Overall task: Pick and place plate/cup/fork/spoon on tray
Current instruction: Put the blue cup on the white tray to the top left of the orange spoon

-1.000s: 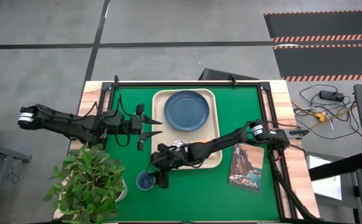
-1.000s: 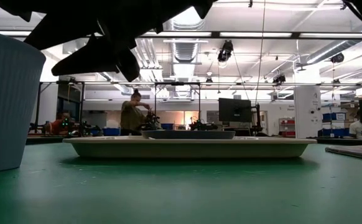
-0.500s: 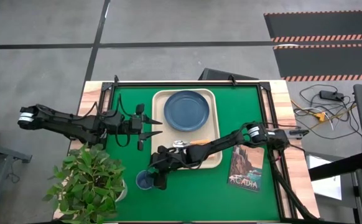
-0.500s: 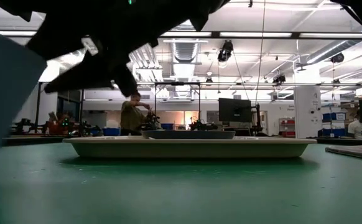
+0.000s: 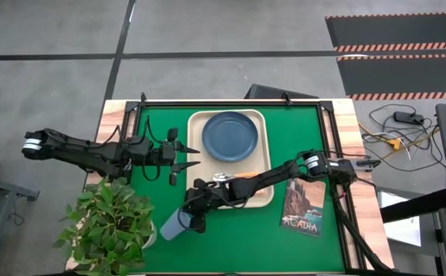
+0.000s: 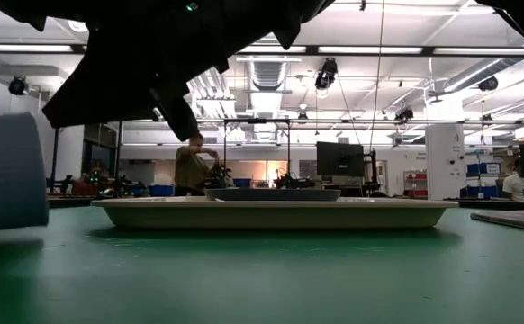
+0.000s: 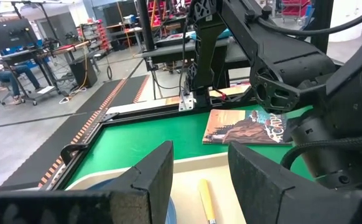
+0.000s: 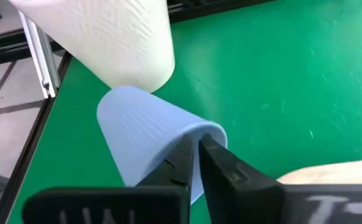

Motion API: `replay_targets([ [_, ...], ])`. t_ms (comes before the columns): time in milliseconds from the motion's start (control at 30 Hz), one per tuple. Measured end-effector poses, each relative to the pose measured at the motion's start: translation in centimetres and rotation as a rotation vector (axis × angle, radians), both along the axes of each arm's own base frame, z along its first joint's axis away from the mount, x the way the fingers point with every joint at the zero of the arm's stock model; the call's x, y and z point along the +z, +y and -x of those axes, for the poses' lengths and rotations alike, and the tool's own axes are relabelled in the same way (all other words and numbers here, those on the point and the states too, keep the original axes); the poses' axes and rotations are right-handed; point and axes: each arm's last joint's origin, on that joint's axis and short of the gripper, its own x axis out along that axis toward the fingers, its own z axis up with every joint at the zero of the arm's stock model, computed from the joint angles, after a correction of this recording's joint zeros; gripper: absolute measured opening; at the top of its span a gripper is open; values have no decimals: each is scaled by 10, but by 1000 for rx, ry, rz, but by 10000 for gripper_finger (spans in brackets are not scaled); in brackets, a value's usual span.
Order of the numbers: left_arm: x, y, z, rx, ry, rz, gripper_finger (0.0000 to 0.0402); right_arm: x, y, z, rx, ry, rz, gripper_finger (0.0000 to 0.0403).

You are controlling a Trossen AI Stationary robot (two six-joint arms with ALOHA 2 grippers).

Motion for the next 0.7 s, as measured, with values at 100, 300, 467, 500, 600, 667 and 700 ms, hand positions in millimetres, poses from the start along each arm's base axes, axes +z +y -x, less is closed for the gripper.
replay_targets([
  [100, 0, 0, 0, 0, 0, 0, 136, 0, 0, 0, 6, -2, 8, 10],
  [300, 0, 0, 1, 0, -1, 5, 136, 20, -1, 5, 50, -23, 45, 8],
  [467, -1, 0, 2, 1, 14, 7, 136, 28, -2, 11, 80, 6, 94, 8],
  [500, -1, 0, 2, 1, 18, 6, 136, 28, -2, 11, 82, 5, 99, 8],
  [600, 0, 0, 3, 1, 16, 7, 136, 28, -2, 11, 119, -3, 150, 8],
  [667, 0, 0, 3, 0, 17, 7, 136, 26, -2, 12, 150, -6, 194, 8],
  [700, 0, 0, 3, 0, 16, 7, 136, 24, -3, 12, 157, -3, 199, 8],
])
